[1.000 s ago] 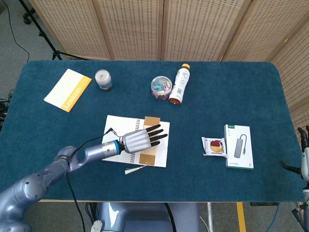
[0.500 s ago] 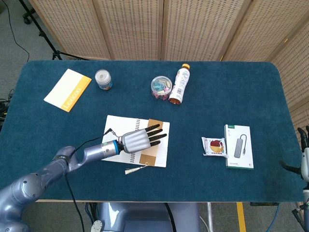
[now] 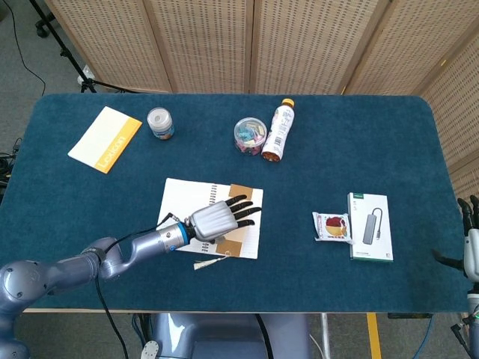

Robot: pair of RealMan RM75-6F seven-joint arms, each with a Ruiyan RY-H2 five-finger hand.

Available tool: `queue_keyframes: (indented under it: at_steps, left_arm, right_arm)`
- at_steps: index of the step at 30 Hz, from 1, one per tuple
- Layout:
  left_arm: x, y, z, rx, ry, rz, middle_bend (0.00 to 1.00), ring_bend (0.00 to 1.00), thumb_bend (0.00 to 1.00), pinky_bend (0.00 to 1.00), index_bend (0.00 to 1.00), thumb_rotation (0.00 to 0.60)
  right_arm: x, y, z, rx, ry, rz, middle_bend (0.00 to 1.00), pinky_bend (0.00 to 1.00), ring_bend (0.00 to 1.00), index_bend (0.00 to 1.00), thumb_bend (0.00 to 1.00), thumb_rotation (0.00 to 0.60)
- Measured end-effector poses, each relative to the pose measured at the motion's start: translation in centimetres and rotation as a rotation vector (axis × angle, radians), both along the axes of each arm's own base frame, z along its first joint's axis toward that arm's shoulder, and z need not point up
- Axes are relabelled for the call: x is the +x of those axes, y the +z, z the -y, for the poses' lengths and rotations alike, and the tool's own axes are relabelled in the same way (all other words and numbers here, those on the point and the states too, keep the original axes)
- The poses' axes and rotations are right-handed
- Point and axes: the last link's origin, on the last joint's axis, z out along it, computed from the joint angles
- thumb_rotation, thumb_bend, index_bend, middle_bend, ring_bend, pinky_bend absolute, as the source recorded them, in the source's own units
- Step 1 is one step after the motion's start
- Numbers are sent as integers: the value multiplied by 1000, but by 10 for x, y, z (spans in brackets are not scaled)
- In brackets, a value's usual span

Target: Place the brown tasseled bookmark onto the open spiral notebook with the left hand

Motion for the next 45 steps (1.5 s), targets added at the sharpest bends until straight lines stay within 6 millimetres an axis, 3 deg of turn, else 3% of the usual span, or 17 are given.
queue_keyframes:
  at_steps: [5,19,21,26,32,37,45]
  left_arm:
    - [3,-1,-1,-49,173,-45,0,0,260,0,209,600]
    - [5,-7,-2,-103,316,-55,0,0,261,0,209,600]
    - [6,-6,-2,-116,338,-53,0,0,238,0,209,600]
    - [7,-3,-2,-144,391,-50,0,0,1,0,167,600]
    - [8,0,0,-178,440,-56,0,0,0,0,144,600]
    - [10,1,2,-192,462,-60,0,0,0,0,44,600]
    - [11,-2,4,-171,413,-106,0,0,0,0,37,600]
  right_arm:
    - [-1,1,0,-1,-2,2,0,0,0,0,0,600]
    - [-1,3,0,-6,-1,10,0,0,0,0,0,600]
    - [-1,3,0,-6,-1,11,0,0,0,0,0,600]
    - [0,3,0,-7,2,12,0,0,0,0,0,600]
    - [1,3,-1,-4,6,12,0,0,0,0,0,600]
    - [1,3,-1,-6,5,14,0,0,0,0,0,600]
    - [1,3,-1,-6,5,14,0,0,0,0,0,600]
